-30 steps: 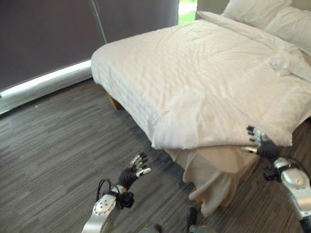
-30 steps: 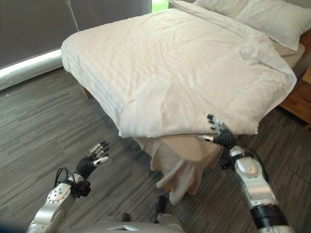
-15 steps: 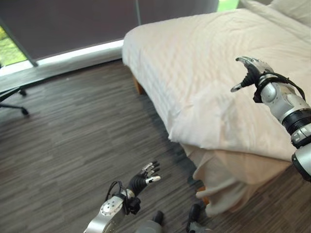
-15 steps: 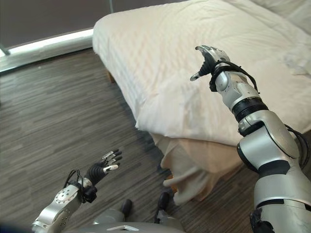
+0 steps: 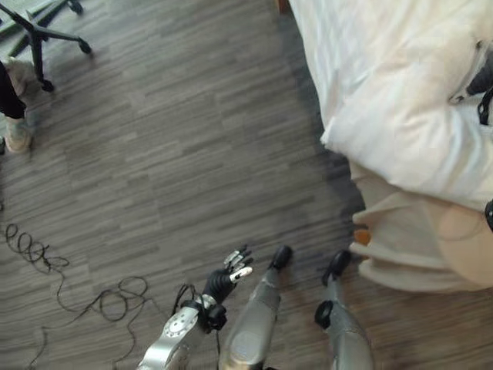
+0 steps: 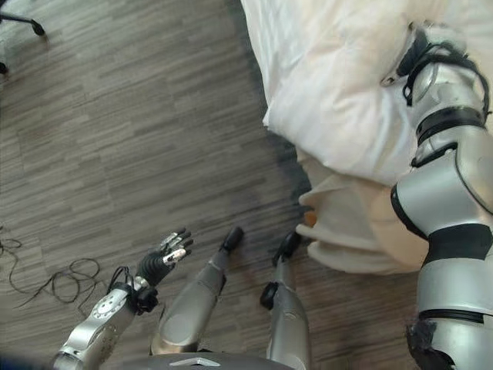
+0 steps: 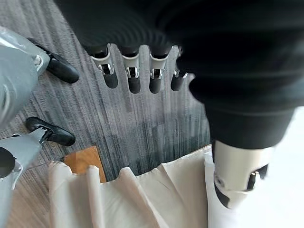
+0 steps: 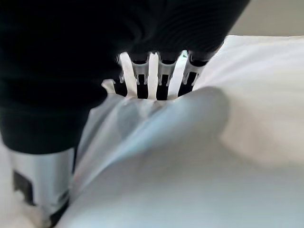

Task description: Making the bed.

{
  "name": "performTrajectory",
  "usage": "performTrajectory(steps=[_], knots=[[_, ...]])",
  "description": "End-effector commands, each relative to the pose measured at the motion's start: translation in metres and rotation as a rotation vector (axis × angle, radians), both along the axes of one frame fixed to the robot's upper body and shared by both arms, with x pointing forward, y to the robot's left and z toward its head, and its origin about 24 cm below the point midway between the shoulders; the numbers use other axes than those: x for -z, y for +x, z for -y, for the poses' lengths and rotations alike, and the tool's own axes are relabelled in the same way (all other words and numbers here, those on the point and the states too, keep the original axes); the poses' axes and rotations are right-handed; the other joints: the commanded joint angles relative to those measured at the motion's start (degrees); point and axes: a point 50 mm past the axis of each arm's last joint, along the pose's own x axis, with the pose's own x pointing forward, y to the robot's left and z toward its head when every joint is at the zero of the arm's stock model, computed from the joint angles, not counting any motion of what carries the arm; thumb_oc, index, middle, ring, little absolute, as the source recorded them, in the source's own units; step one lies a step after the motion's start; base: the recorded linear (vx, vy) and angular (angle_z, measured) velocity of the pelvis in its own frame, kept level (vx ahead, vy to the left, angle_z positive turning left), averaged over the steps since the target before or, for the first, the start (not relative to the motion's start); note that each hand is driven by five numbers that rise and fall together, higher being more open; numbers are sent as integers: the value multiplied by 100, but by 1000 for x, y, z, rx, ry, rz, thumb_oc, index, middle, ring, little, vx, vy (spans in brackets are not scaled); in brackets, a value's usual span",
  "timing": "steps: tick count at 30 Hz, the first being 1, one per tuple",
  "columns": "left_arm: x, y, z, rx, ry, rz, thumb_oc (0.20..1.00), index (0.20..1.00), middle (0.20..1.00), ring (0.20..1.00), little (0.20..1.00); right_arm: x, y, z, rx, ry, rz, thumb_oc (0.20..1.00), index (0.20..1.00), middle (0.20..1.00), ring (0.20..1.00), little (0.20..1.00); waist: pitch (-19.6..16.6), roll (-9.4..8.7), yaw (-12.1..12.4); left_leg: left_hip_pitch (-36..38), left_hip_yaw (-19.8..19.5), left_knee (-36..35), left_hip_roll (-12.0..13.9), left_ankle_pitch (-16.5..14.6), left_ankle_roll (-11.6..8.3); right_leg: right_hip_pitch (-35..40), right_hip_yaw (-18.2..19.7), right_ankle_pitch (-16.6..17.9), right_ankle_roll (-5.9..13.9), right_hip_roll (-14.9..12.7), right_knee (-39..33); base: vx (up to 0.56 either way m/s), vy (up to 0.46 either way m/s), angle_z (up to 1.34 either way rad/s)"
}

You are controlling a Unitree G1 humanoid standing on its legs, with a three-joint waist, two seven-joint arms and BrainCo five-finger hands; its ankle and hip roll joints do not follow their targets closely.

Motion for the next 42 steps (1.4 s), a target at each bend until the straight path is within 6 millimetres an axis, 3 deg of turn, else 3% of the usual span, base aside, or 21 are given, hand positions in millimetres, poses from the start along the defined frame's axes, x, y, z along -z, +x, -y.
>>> performTrajectory(steps=[1,4,5,12,14,16,19,20,21,22,23,25,26,27,28,30,32,33,38,40,42], knots=[[-34,19,11,-11,-58,158,1000,1000,1000,1000,1000,8,1,1,17,-10,-67,1000,1000,1000,1000,1000,218,149,-44,59,243,-823,-6,917,138,690,377,-316,350,232,68,-6,19,-5],[-39,28,9,-88,-105,169,1000,1000,1000,1000,1000,38,16,-24,-48,34,-143,1000,1000,1000,1000,1000,289,86,-240,57,334,-823,-1,928,128,660,406,-289,333,234,68,-2,41,-9],[-42,34,7,-125,-102,179,1000,1000,1000,1000,1000,55,23,-40,-99,54,-167,200,200,200,200,200,313,9,-404,116,430,-823,20,898,125,684,467,-283,326,237,68,4,53,-14],[-47,39,3,-162,-84,206,1000,1000,1000,1000,1000,117,21,-63,-285,126,-203,200,200,200,200,200,326,-147,-744,455,610,-823,69,773,128,911,587,-321,335,214,68,16,36,-14],[-40,38,-2,-203,-91,183,1000,1000,1000,1000,1000,184,-6,-73,-418,168,-322,200,200,200,200,200,274,-262,-979,715,708,-823,93,658,158,1140,631,-373,342,191,68,46,35,-20],[-33,35,-3,-224,-99,160,1000,1000,1000,1000,1000,247,-48,-76,-473,251,-453,200,200,200,200,200,209,-332,-1175,928,795,-823,108,558,195,1300,670,-417,349,178,68,62,48,-27],[-19,30,-9,-250,-116,96,1000,1000,1000,1000,1000,339,-140,-42,-319,460,-714,200,200,200,200,200,10,-380,-1444,1332,898,-823,144,392,256,1637,702,-566,352,146,116,130,45,-22],[-8,25,-10,-242,-115,52,1000,1000,1000,1000,1000,394,-221,-23,-136,617,-908,200,200,200,200,200,-196,-365,-1609,1636,922,-823,131,312,318,1898,687,-693,356,120,201,139,43,-5],[-8,25,-9,-238,-115,49,1000,1000,1000,1000,1000,395,-223,-23,-132,619,-909,200,200,200,200,200,-199,-364,-1589,1641,917,-823,124,326,321,1907,682,-683,359,113,196,175,49,3],[-5,21,-11,-233,-104,41,1000,1000,1000,1000,1000,408,-248,-19,-80,652,-977,200,200,200,200,200,-299,-349,-1625,1801,919,-823,121,257,342,2054,704,-741,357,113,212,150,-13,2],[-2,17,-7,-182,-90,31,1000,1000,1000,1000,1000,418,-247,0,59,695,-1005,200,200,200,200,200,-431,-306,-1558,1924,825,-823,88,248,365,2206,618,-791,365,69,219,222,-16,-7],[2,10,-7,-169,-97,11,1000,1000,1000,1000,1000,445,-285,-9,208,863,-1049,200,200,200,200,200,-639,-246,-1545,2115,785,-823,56,210,404,2401,576,-856,359,31,245,174,20,10],[8,7,-6,-154,-110,-20,1000,1000,1000,1000,1000,470,-334,-28,387,1071,-1099,200,200,200,200,200,-822,-205,-1600,2316,848,-823,56,148,434,2562,619,-909,366,9,272,105,55,33],[8,7,-6,-154,-110,-20,1000,1000,1000,1000,1000,470,-334,-28,387,1071,-1099,200,200,200,200,200,-823,-205,-1600,2315,848,-823,56,149,434,2561,619,-909,366,9,272,178,68,23],[17,-1,-8,-163,-124,-68,1000,1000,1000,1000,1000,482,-383,-43,633,1280,-1088,200,200,200,200,200,-1088,-164,-1635,2531,914,-823,56,66,491,2768,671,-915,374,-2,241,103,25,-2],[20,-4,-8,-163,-129,-85,1000,1000,1000,1000,1000,484,-395,-47,703,1330,-1079,200,200,200,200,200,-1169,-137,-1646,2585,936,-823,53,44,508,2814,693,-911,379,-3,226,85,21,-6],[23,-9,-7,-151,-142,-103,1000,1000,1000,1000,1000,485,-414,-54,787,1388,-1119,1000,1000,1000,1000,1000,-1274,-74,-1666,2677,976,-823,47,10,516,2895,706,-901,389,-9,208,72,37,-17],[24,-15,-6,-112,-138,-112,1000,1000,1000,1000,1000,483,-439,-58,863,1408,-1229,1000,1000,1000,1000,1000,-1386,-23,-1684,2742,1003,-823,41,-19,521,2955,712,-879,399,-15,173,75,44,-14],[21,-16,-5,-59,-142,-101,1000,1000,1000,1000,1000,476,-453,-44,949,1451,-1255,1000,1000,1000,1000,1000,-1475,9,-1723,2810,1070,-823,51,-47,516,3002,768,-852,413,-14,149,17,13,-3],[19,-16,-6,-7,-134,-99,1000,1000,1000,1000,1000,459,-476,-15,1048,1394,-1321,1000,1000,1000,1000,1000,-1558,-9,-1764,2865,1126,-823,47,-77,510,3050,819,-826,426,-15,121,7,6,-4],[16,-15,-6,13,-122,-91,1000,1000,1000,1000,1000,439,-476,23,1146,1326,-1217,1000,1000,1000,1000,1000,-1597,-26,-1787,2880,1161,-823,47,-98,507,3061,850,-807,442,-18,103,-6,-5,-6]])
